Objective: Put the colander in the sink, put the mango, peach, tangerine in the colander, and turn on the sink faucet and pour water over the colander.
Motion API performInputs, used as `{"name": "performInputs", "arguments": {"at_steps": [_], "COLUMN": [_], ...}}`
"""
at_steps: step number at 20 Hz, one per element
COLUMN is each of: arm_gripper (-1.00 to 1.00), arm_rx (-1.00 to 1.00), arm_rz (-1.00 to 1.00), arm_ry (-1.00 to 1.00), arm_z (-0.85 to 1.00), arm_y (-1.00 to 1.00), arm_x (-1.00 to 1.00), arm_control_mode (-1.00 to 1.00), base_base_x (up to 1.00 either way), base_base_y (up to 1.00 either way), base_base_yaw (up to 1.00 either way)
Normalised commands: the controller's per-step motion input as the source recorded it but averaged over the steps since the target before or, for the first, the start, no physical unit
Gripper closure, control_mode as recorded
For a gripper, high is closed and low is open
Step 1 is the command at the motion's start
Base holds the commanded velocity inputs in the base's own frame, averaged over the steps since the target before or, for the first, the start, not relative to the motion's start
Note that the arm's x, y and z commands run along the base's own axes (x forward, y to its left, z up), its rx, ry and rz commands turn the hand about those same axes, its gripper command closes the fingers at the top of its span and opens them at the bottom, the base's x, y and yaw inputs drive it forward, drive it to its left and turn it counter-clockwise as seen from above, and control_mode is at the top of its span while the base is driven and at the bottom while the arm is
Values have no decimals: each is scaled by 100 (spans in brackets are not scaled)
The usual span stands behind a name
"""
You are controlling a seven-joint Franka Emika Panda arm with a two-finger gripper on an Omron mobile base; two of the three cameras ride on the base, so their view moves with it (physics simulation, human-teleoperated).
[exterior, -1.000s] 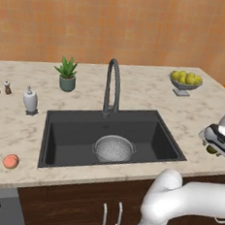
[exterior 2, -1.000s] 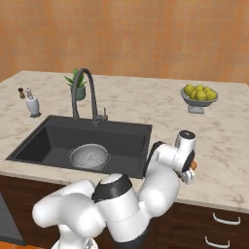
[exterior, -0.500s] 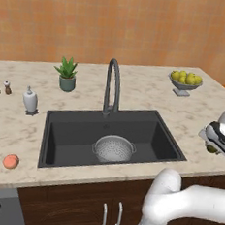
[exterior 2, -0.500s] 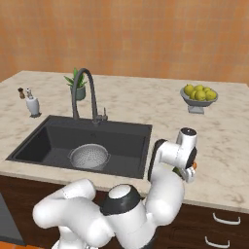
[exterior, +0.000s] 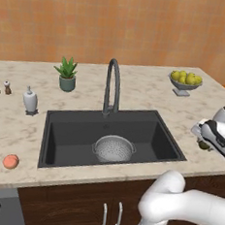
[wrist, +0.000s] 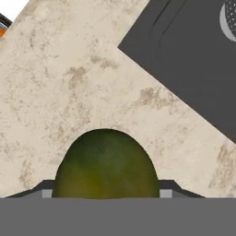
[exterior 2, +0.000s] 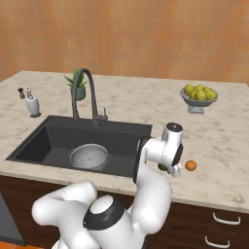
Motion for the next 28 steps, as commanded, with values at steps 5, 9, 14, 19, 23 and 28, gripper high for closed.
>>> {"name": "performInputs", "arguments": {"at_steps": [5, 9, 14, 19, 23, 28], "arm_gripper": [100, 100, 100, 100, 100, 100], "arm_rx": [0, 15, 19, 17, 8, 6], "arm_rz": [23, 27, 20, 14, 4, 0], "arm_ry": [3, 11, 0, 1, 13, 20], "arm_z": [20, 12, 2, 0, 0, 0], "arm_y": [99, 86, 78, 68, 72, 66], "arm_x": [22, 38, 50, 58, 56, 31], "arm_control_mode": [-100, -100, -100, -100, -100, -100], "base_base_x": [0, 0, 0, 0, 0, 0], "base_base_y": [0, 0, 0, 0, 0, 0], "base_base_yaw": [0, 0, 0, 0, 0, 0]}}
